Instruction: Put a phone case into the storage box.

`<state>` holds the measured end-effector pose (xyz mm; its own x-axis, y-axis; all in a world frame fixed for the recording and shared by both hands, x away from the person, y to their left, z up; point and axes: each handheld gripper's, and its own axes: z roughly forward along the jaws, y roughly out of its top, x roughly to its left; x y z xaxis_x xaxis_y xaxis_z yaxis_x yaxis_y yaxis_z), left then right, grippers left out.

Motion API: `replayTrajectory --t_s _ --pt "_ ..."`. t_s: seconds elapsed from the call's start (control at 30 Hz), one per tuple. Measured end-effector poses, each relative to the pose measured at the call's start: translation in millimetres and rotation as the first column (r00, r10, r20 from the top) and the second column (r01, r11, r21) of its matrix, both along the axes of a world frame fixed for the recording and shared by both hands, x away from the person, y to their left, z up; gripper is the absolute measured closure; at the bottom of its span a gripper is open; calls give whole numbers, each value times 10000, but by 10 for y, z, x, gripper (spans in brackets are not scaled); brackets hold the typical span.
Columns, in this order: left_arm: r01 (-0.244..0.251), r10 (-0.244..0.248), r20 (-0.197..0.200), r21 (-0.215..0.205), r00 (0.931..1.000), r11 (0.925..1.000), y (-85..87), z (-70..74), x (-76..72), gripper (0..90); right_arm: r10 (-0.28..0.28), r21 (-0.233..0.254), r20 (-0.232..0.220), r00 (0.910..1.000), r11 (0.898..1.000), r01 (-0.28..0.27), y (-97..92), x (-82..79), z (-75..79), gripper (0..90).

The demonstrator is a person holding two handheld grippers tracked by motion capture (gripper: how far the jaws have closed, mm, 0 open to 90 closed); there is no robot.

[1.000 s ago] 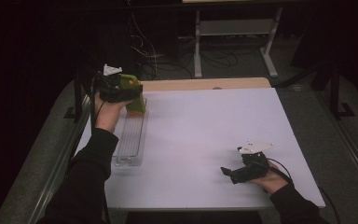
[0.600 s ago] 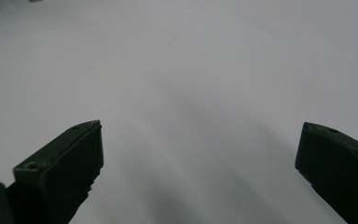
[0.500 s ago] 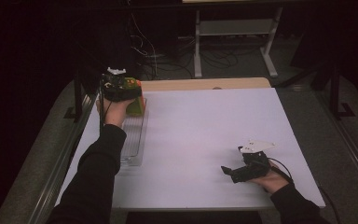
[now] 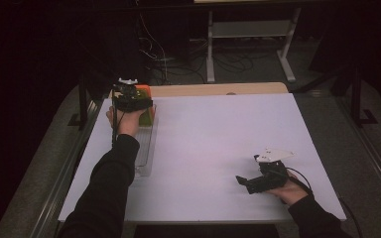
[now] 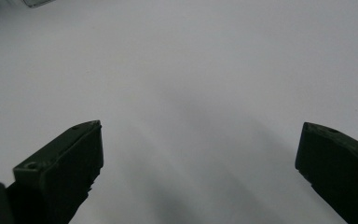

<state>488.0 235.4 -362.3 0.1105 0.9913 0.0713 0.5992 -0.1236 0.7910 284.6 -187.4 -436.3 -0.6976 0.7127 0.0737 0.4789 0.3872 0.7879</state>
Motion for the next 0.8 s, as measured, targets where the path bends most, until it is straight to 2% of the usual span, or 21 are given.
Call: replayTrajectory --t_s 0.1,0.17,0.3,0.43,0.6,0.8 --pt "-49 49 -57 37 10000 10000 -3 -35 20 138 11 -4 -4 10000 10000 -11 3 -3 0 0" --pt "-40 42 -95 235 9999 9997 -2 -41 28 138 -1 14 -6 10000 10000 1 0 -2 3 0" --pt "-131 130 26 243 9999 9996 -10 -64 51 136 -9 -1 -29 10000 10000 9 0 0 0 0" --pt "-56 62 -173 331 9998 9994 -7 -106 74 134 4 17 -27 10000 10000 -4 2 -3 2 0" --pt "-15 21 -129 458 9999 9989 -36 -123 81 123 18 -32 2 10000 10000 -18 -1 -2 2 0" --pt "274 -271 -132 259 9995 9993 -38 -132 93 27 32 -74 -31 10000 10000 -32 4 -1 -3 0"
